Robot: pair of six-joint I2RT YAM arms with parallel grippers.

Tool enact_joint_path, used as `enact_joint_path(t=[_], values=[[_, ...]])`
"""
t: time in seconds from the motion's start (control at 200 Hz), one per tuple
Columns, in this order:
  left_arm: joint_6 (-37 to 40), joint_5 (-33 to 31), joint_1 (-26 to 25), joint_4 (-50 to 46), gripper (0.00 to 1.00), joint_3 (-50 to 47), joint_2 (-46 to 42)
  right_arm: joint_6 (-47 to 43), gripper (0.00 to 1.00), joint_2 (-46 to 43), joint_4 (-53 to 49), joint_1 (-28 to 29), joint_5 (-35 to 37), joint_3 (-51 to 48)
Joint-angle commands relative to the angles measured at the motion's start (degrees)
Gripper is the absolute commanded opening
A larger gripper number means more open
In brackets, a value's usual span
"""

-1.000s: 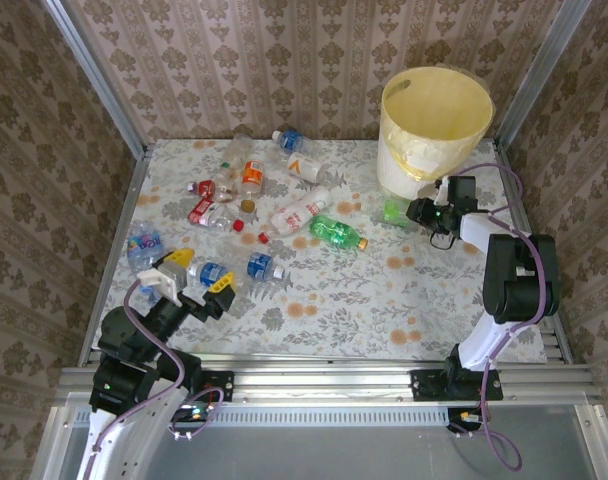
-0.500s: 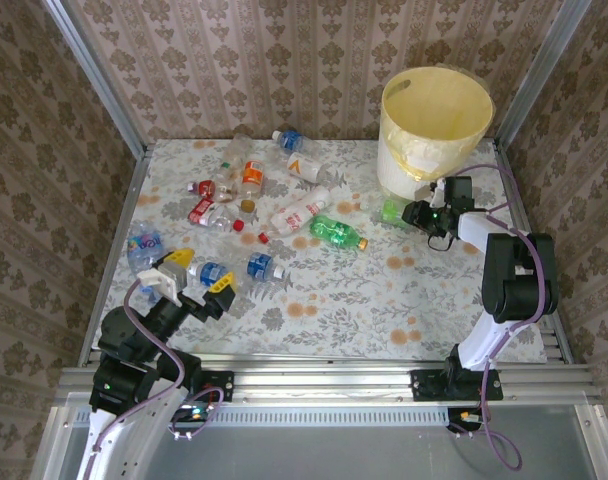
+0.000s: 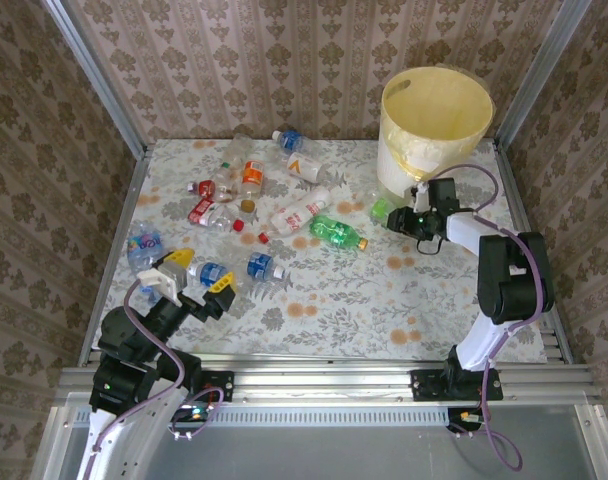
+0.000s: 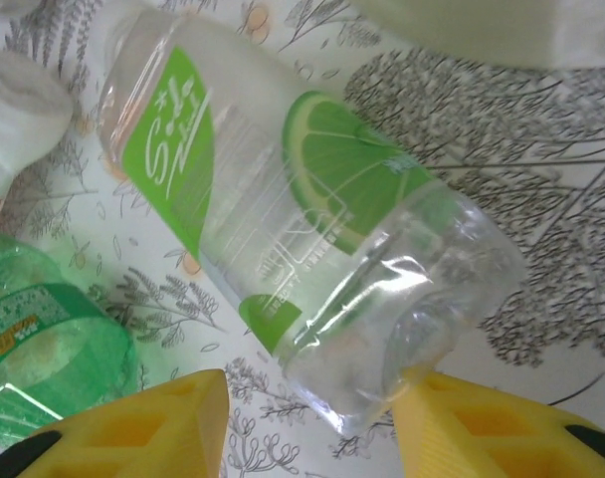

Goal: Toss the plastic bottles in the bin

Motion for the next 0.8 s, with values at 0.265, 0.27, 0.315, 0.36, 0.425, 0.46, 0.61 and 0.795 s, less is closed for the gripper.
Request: enact_joint_path(t=[0.265, 0.27, 0.315, 0.36, 0.425, 0.46, 0.61, 0.795], values=[[0.0, 0.8, 0.4, 0.5, 1.00, 1.0, 0.3, -7.2, 0.54, -1.2, -6.7, 5.9, -4.1, 4.0], [0.0, 0.8, 0.4, 0.5, 1.00, 1.0, 0.3, -7.2, 0.54, -1.2, -6.7, 6.0, -4.1, 4.0], [0.0, 0.8, 0.4, 0.5, 1.00, 1.0, 0.3, -7.9, 0.56, -1.8, -7.4, 6.8, -4.2, 3.9], [0.0, 0.8, 0.4, 0.5, 1.00, 1.0, 0.4, -8.4, 0.58, -2.3, -8.1, 7.5, -4.1, 3.8], [0.1, 0.8, 0.4, 0.6, 1.00, 0.9, 0.4, -8.9, 0.59, -3.2, -9.1, 8.1, -3.6, 3.6], [0.1, 0.8, 0.5, 0.6, 1.00, 0.9, 0.3, -9.0, 0.60, -3.7, -9.6, 8.4, -3.3, 3.6], [0.1, 1.1, 0.4, 0.6, 1.00, 1.0, 0.4, -10.0, 0.68, -6.0, -11.4, 8.7, -1.8, 3.5], [0.0, 1.3, 0.4, 0.6, 1.00, 1.0, 0.4, -10.3, 0.78, -9.2, -13.5, 9.0, 7.5, 3.3]])
